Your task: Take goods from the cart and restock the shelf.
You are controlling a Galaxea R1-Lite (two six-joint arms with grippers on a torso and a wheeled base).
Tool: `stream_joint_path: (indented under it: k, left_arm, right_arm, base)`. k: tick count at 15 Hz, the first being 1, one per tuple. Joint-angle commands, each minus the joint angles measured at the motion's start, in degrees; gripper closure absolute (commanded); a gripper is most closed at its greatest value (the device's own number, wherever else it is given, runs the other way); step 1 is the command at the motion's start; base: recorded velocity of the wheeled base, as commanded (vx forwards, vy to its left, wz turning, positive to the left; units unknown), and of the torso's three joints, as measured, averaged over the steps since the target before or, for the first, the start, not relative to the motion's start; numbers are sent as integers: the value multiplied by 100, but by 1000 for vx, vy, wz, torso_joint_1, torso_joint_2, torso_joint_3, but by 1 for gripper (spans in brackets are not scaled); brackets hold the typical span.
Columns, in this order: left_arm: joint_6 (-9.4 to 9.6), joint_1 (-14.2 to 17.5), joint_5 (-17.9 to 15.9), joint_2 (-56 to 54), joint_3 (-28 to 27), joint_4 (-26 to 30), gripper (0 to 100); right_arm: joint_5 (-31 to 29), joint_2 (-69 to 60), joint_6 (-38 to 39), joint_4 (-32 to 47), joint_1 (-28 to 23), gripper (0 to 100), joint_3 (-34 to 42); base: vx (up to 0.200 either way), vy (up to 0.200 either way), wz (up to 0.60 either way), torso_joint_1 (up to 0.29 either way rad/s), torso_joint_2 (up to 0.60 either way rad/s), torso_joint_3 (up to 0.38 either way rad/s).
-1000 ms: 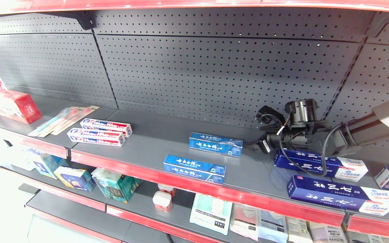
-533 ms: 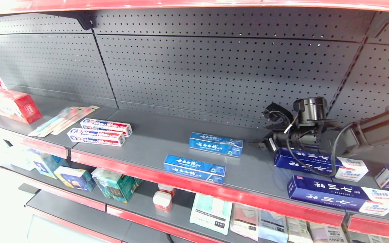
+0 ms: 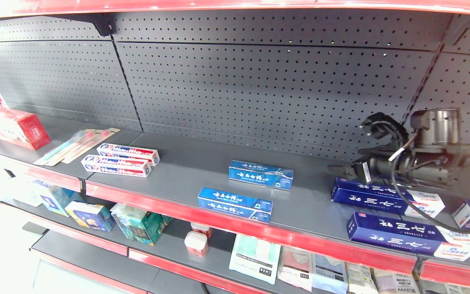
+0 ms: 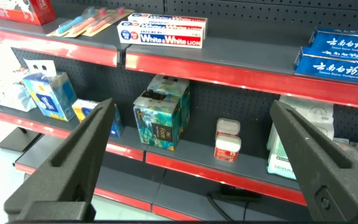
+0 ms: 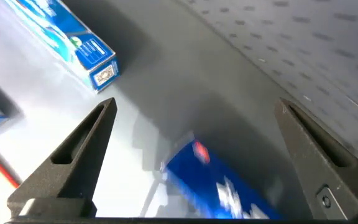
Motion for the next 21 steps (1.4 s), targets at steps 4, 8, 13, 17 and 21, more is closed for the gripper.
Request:
stream_joint_path:
  k: [4, 8, 13, 17, 21]
  left_arm:
    - [-1, 2, 3, 5, 0, -1, 0]
    - [-1, 2, 3, 5, 0, -1, 0]
    - [-1, 2, 3, 5, 0, -1, 0]
    - [7, 2, 3, 5, 0, -1, 0]
    - [7, 2, 3, 5, 0, 7, 0]
  right_arm:
    - [-605, -3648, 267, 7, -684, 0, 2536]
    - [-474, -5696, 258, 87, -1387, 0, 3872]
    - [-386, -8121, 715, 631, -1273, 0, 4900]
    - [-421, -9352, 908, 1950, -1281, 0, 4892]
    - [-482, -9343, 1286, 2126, -1299, 0, 4900]
  base:
    - [0, 0, 0, 0, 0, 0]
    - [0, 0, 0, 0, 0, 0]
    - [0, 0, 0, 0, 0, 0]
    - [0, 0, 0, 0, 0, 0]
    - [0, 0, 0, 0, 0, 0]
